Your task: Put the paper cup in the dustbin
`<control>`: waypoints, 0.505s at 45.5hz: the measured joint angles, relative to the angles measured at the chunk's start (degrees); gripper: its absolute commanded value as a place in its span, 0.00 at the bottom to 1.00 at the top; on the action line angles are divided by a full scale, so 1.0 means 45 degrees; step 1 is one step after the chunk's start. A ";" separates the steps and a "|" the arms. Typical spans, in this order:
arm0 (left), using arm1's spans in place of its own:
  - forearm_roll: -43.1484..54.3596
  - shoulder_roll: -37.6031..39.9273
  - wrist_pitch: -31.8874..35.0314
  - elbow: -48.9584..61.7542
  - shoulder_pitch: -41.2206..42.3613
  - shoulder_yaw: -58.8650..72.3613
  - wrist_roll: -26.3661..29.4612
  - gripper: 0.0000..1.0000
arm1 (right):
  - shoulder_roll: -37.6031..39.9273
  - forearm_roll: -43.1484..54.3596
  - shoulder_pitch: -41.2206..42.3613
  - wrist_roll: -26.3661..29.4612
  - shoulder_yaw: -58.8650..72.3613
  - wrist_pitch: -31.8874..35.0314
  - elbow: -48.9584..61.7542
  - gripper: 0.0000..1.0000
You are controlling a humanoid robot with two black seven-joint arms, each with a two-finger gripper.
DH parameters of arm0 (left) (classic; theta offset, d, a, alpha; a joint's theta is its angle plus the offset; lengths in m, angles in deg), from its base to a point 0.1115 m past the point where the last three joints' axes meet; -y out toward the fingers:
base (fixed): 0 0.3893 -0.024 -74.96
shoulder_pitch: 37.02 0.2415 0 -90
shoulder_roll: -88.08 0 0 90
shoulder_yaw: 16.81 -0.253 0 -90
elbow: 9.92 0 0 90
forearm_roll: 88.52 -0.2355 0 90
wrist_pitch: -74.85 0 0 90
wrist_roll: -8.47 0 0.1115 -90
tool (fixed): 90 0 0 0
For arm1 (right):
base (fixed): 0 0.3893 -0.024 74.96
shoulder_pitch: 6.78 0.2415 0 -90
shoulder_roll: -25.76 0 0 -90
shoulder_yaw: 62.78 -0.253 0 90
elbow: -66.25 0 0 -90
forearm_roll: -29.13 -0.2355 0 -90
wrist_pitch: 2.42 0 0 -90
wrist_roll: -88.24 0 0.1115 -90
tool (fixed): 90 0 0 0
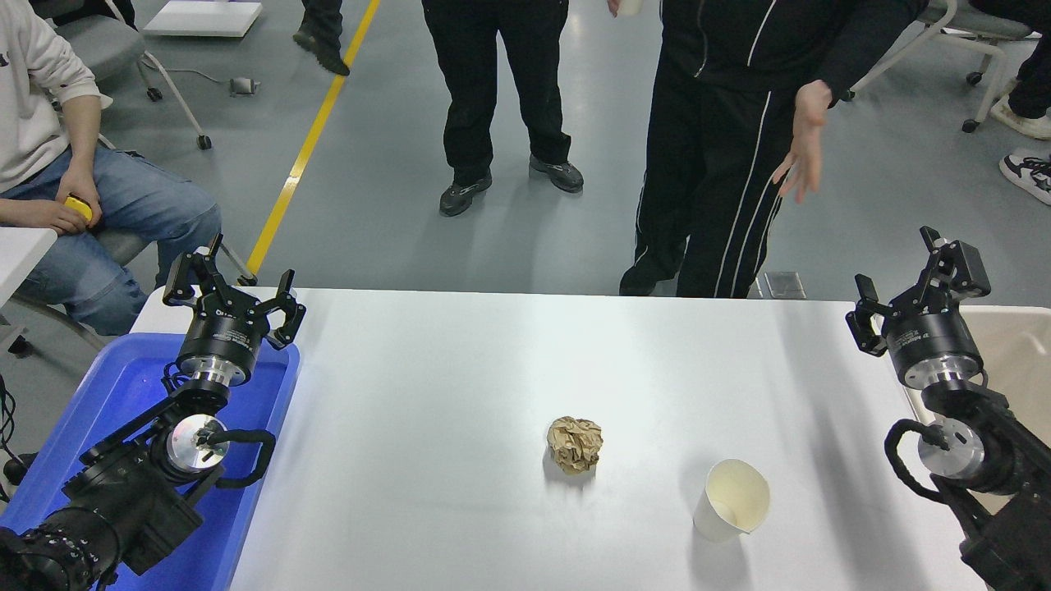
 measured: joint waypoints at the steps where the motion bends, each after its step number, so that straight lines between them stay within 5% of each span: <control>1: 0.0000 0.0000 0.0000 0.0000 0.0000 0.0000 0.0000 1.00 | -0.0001 0.0000 0.0000 0.0000 -0.0002 0.0000 0.0002 0.99; 23: 0.0000 0.0000 0.0000 0.0000 0.0005 0.0000 0.0000 1.00 | -0.0003 0.0000 0.0028 -0.0004 -0.0005 -0.0003 0.0030 0.99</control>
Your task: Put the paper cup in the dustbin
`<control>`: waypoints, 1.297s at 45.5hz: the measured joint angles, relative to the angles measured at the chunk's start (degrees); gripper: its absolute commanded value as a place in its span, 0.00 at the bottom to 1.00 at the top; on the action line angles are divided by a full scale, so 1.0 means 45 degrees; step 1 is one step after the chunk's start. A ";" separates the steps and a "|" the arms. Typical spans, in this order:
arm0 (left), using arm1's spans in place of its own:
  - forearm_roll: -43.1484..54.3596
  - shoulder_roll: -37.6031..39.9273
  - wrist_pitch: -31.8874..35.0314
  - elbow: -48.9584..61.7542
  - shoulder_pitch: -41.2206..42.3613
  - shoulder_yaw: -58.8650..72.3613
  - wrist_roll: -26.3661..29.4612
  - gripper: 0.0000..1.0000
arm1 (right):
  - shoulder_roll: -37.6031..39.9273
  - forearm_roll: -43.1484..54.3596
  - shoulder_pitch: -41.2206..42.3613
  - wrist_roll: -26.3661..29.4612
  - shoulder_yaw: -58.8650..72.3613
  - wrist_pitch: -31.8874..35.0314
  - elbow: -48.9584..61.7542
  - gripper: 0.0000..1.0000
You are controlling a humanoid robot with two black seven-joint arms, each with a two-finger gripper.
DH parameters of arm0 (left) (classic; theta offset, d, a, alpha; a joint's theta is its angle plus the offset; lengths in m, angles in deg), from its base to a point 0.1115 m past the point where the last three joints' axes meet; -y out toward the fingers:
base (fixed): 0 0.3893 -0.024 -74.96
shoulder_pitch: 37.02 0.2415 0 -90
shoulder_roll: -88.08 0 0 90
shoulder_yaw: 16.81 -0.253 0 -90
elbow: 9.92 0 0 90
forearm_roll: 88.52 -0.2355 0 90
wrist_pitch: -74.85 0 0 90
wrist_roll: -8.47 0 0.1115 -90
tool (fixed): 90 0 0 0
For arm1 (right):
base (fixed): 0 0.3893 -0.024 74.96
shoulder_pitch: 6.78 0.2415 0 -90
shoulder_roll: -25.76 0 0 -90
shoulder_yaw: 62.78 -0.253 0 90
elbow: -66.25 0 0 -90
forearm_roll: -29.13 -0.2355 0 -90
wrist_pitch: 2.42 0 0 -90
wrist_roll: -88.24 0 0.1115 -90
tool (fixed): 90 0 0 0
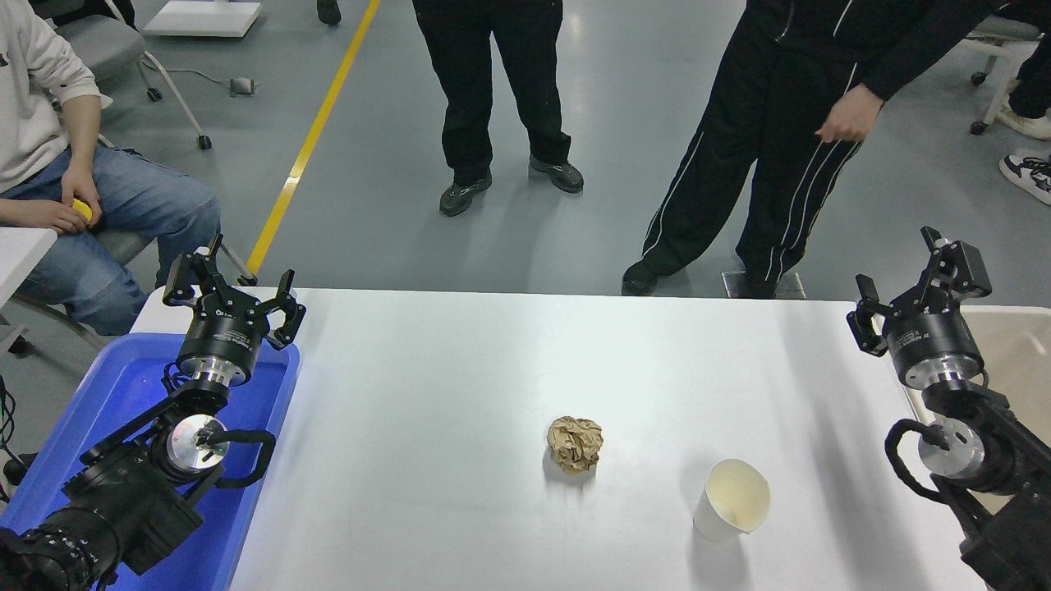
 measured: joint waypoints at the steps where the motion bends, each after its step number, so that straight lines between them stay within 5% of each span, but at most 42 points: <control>1: 0.0000 0.0000 0.0000 0.0000 0.0000 0.0000 0.0000 1.00 | 0.0000 0.0000 0.0000 0.0000 0.0002 0.0000 0.0001 0.99; 59: 0.0000 0.0000 0.0001 0.0000 -0.0006 0.0000 0.0000 1.00 | 0.0371 0.0000 -0.0049 0.0013 0.0031 0.0349 -0.0043 0.99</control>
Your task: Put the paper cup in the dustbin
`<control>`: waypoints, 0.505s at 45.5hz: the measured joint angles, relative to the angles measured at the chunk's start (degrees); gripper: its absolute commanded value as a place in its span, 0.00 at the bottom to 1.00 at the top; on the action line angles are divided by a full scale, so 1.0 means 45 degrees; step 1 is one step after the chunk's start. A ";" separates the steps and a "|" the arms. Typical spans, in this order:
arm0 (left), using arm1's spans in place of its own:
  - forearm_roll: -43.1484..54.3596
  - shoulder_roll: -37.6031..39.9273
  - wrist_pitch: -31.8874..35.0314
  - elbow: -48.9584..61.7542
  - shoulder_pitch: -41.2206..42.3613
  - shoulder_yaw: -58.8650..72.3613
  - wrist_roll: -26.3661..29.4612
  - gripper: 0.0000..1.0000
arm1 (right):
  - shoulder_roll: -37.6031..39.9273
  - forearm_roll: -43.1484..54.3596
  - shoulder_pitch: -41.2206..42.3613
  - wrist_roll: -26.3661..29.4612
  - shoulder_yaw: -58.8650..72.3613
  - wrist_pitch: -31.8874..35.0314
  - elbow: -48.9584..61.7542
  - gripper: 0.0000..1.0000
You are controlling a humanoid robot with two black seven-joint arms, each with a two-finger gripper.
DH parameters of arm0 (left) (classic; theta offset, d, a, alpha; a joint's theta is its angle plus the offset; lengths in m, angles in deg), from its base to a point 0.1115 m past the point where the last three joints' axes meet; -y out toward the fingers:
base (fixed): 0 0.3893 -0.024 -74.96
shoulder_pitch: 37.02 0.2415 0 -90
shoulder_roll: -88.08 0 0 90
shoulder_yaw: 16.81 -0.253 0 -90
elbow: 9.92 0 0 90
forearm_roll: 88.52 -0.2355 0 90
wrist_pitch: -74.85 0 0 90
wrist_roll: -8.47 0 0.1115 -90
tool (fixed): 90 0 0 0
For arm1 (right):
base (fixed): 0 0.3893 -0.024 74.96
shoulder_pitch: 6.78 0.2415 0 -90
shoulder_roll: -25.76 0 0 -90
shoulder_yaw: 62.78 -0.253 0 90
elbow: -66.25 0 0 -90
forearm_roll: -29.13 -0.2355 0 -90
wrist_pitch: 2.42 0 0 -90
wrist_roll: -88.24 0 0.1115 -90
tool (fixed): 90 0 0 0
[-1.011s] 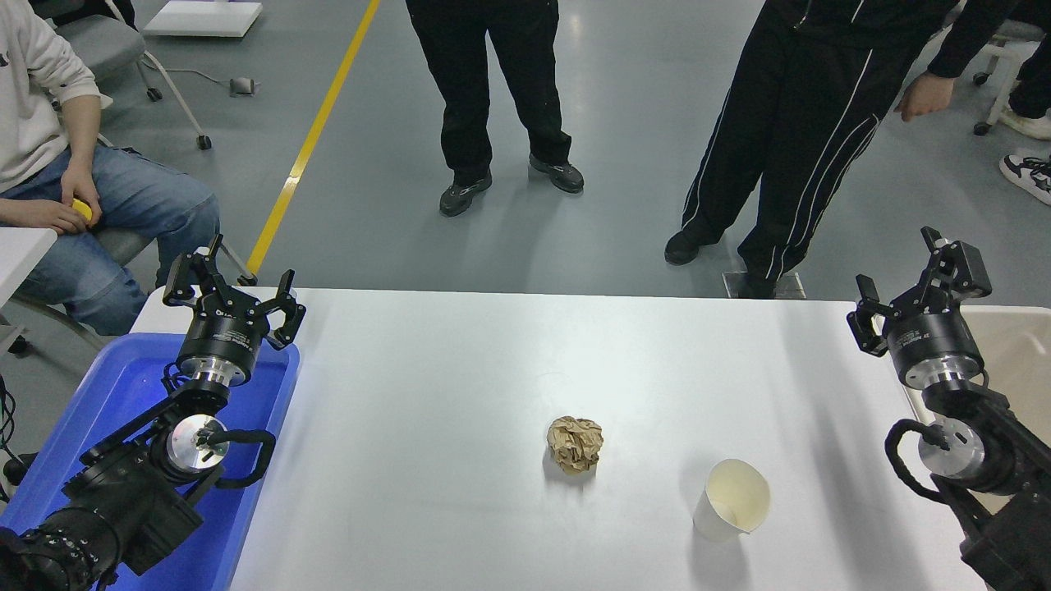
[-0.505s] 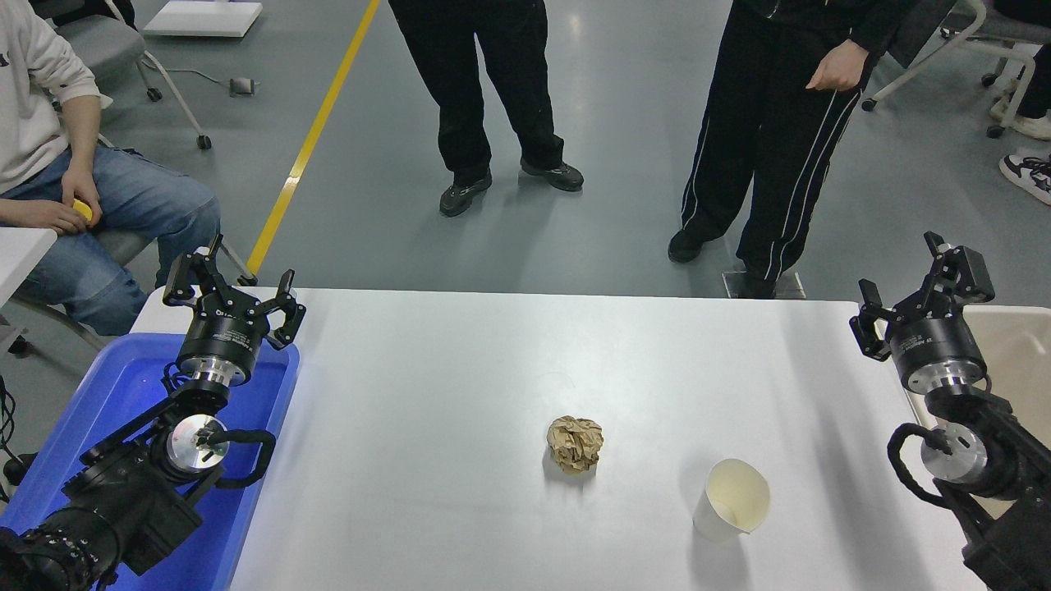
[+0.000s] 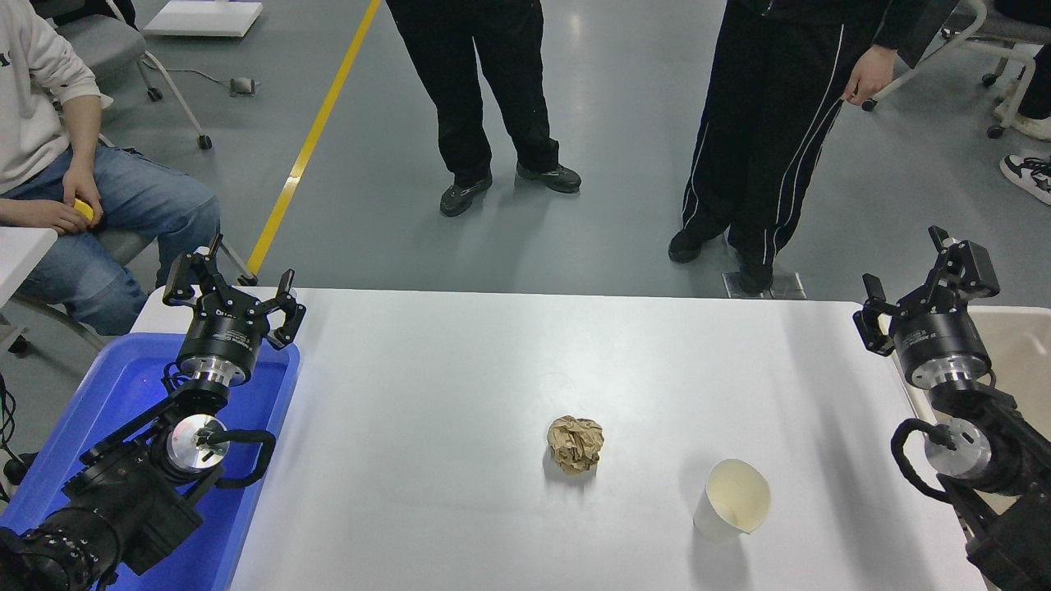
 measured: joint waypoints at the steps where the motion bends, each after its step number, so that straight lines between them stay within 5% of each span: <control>1: 0.0000 0.0000 0.0000 0.0000 0.0000 0.0000 0.0000 1.00 | 0.0029 0.0000 0.0000 0.0000 0.0016 0.0059 -0.0015 0.99; 23: -0.0003 0.0000 0.0000 0.0001 0.0004 0.0000 0.0000 1.00 | 0.2738 0.0122 0.2702 0.0065 0.5252 0.0577 -0.0069 0.99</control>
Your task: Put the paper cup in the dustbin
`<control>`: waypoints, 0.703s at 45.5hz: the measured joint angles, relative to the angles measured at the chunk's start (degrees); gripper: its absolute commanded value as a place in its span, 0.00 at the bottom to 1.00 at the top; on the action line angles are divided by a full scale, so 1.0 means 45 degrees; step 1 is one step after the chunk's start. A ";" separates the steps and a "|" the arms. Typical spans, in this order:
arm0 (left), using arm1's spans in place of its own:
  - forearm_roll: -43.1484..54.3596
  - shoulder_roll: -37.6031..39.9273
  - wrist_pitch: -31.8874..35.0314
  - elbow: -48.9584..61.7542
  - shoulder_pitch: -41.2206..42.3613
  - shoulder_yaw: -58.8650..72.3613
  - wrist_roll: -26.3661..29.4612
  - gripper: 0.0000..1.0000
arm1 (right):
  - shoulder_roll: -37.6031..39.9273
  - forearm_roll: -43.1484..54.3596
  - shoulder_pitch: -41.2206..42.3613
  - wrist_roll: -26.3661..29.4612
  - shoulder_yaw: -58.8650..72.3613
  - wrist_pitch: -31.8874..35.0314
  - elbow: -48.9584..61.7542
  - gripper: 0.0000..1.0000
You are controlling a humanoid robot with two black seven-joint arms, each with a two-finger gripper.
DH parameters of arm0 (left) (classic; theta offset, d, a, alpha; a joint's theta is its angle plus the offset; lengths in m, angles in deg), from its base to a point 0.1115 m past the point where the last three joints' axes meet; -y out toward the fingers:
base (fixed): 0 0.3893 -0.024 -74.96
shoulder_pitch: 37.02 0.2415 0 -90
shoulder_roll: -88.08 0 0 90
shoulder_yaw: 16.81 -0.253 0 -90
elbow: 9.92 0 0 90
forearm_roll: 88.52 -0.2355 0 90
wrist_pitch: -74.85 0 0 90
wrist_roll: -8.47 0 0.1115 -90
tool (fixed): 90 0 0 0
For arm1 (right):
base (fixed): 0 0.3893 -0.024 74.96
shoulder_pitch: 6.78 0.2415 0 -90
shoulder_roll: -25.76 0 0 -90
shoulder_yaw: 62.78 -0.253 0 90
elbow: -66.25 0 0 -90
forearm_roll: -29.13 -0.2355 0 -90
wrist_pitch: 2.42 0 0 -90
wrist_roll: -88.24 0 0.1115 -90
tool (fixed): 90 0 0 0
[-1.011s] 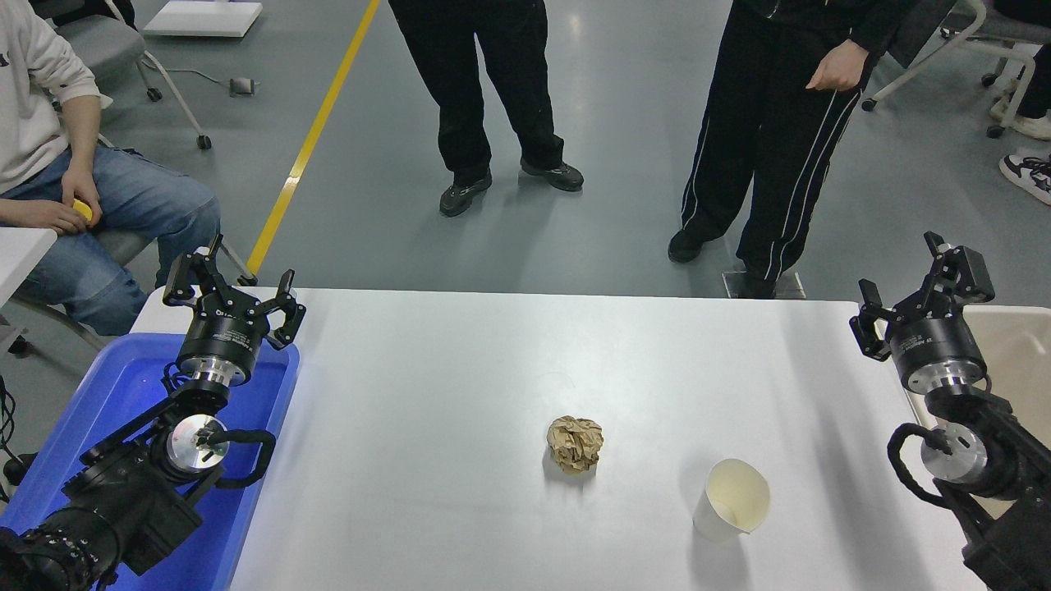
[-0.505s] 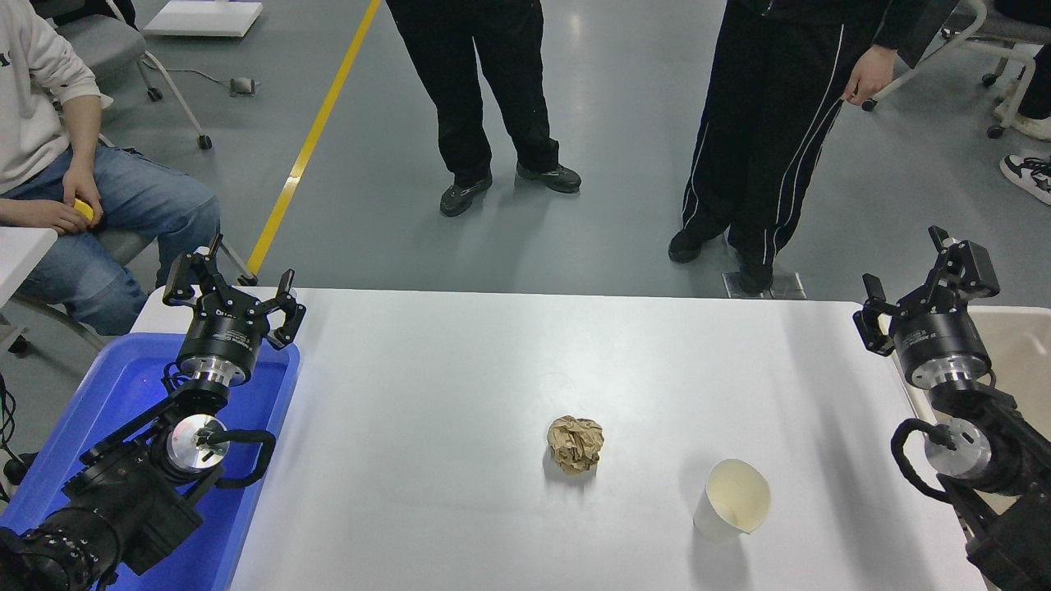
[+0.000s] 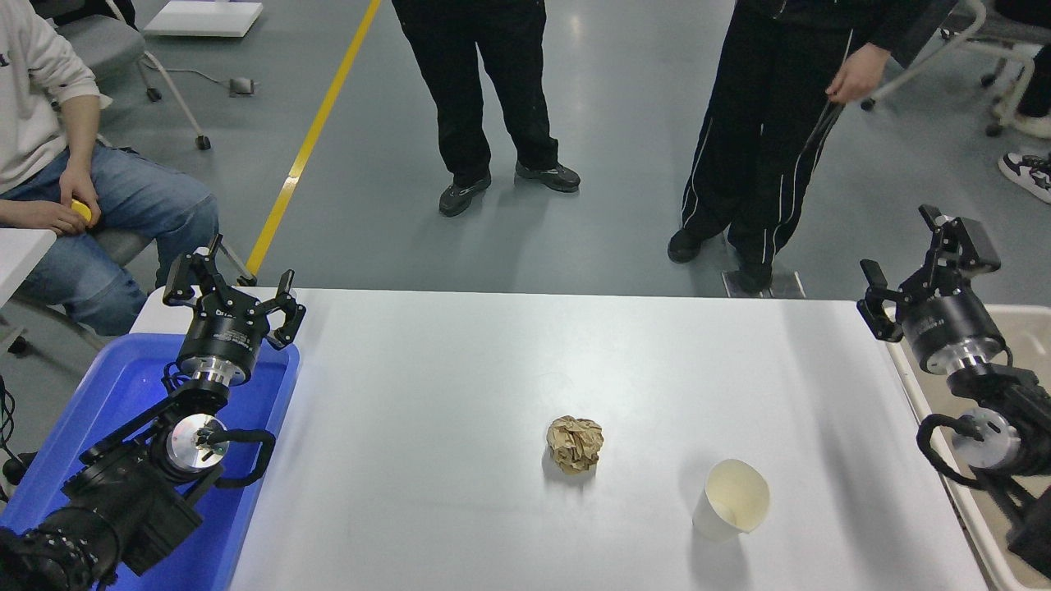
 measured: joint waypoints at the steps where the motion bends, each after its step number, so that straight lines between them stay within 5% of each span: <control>1: 0.0005 0.0001 0.0001 -0.0001 0.0001 0.0000 0.0000 1.00 | 0.0184 0.0033 0.0247 -0.0002 0.0453 0.0011 -0.0013 0.99; 16: 0.0006 0.0001 0.0001 -0.0001 0.0000 0.0000 0.0001 1.00 | 0.1853 0.2635 0.4764 -0.0032 0.8338 0.0237 -0.0192 0.99; 32: 0.0005 0.0000 0.0002 0.0000 -0.0001 0.0000 0.0001 1.00 | 0.2121 0.7416 0.8805 -0.0055 1.3237 0.1945 -0.2116 0.99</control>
